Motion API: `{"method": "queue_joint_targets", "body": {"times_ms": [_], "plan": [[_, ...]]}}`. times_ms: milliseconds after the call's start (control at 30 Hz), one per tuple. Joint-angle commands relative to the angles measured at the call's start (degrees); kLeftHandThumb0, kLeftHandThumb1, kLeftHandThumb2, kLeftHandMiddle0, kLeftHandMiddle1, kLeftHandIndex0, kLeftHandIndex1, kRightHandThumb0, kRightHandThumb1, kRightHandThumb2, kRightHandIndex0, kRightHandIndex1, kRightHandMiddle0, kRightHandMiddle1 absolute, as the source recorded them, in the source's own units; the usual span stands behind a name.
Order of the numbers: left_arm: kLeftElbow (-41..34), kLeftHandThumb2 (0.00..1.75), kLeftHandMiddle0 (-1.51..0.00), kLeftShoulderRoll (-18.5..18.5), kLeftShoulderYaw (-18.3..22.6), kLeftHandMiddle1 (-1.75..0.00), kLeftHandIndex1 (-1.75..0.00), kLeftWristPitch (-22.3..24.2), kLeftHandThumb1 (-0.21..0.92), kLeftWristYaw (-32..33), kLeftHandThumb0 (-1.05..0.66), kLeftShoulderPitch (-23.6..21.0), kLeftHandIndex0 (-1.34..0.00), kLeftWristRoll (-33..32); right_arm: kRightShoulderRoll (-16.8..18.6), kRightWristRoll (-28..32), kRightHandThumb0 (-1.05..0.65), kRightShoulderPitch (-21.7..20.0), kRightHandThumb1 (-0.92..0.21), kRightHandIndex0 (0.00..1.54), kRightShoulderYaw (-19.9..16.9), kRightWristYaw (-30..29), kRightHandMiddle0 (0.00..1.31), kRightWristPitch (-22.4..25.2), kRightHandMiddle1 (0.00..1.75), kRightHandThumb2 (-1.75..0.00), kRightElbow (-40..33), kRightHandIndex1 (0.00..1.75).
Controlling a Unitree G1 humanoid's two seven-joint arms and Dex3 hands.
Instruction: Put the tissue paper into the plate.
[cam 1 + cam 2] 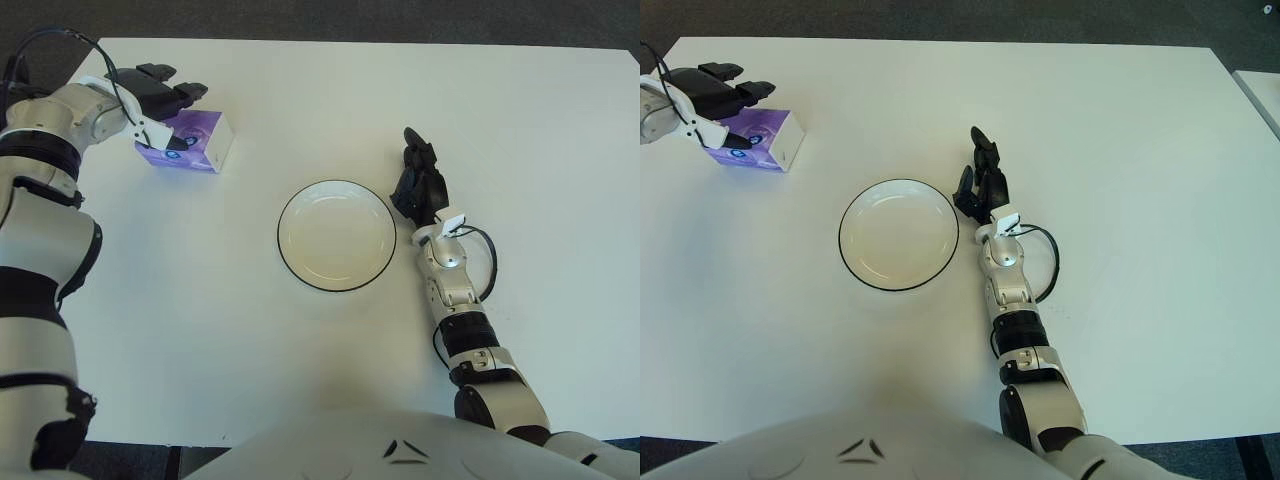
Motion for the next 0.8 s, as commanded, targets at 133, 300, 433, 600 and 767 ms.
{"method": "queue_joint_targets", "body": {"times_ms": [133, 300, 433, 600, 767], "plan": [[-0.4, 0.75, 0.0, -0.4, 1.3, 0.0, 0.0, -0.8, 0.92, 1.5, -1.05, 2.4, 0.0, -1.8, -0.5, 0.1, -0.76, 5.7, -0.92, 0.16, -0.8, -0.4, 0.0, 5.8, 0.34, -1.03, 6.7, 0.01], [-0.2, 0.74, -0.01, -1.0, 1.4, 0.0, 0.0, -0.2, 0.92, 1.1, -1.05, 2.9, 0.0, -2.2, -0.4, 0.1, -0.76, 5.7, -0.92, 0.16, -0.9, -0.7, 0.0, 6.0, 0.34, -1.03, 6.6, 0.01], [0.2, 0.76, -0.01, -1.6, 0.4, 0.0, 0.0, 0.8, 0.92, 0.6, -1.05, 2.9, 0.0, -1.3, -0.4, 0.1, -0.76, 5.7, -0.92, 0.16, -0.9, -0.9, 0.0, 6.0, 0.35, -1.03, 6.5, 0.01], [0.5, 0.8, -0.01, -1.7, -1.1, 0.0, 0.0, 0.9, 0.92, 1.6, -1.05, 2.9, 0.0, 0.2, -0.3, 0.2, -0.76, 5.8, -0.92, 0.17, -1.0, -0.9, 0.0, 6.1, 0.36, -1.03, 6.4, 0.01], [0.7, 0.83, -0.02, -1.7, -2.0, -0.01, 0.0, 0.8, 0.92, 2.7, -1.05, 3.0, 0.0, 1.3, -0.2, 0.2, -0.76, 5.8, -0.92, 0.17, -1.0, -0.9, 0.0, 6.0, 0.35, -1.03, 6.3, 0.01]]}}
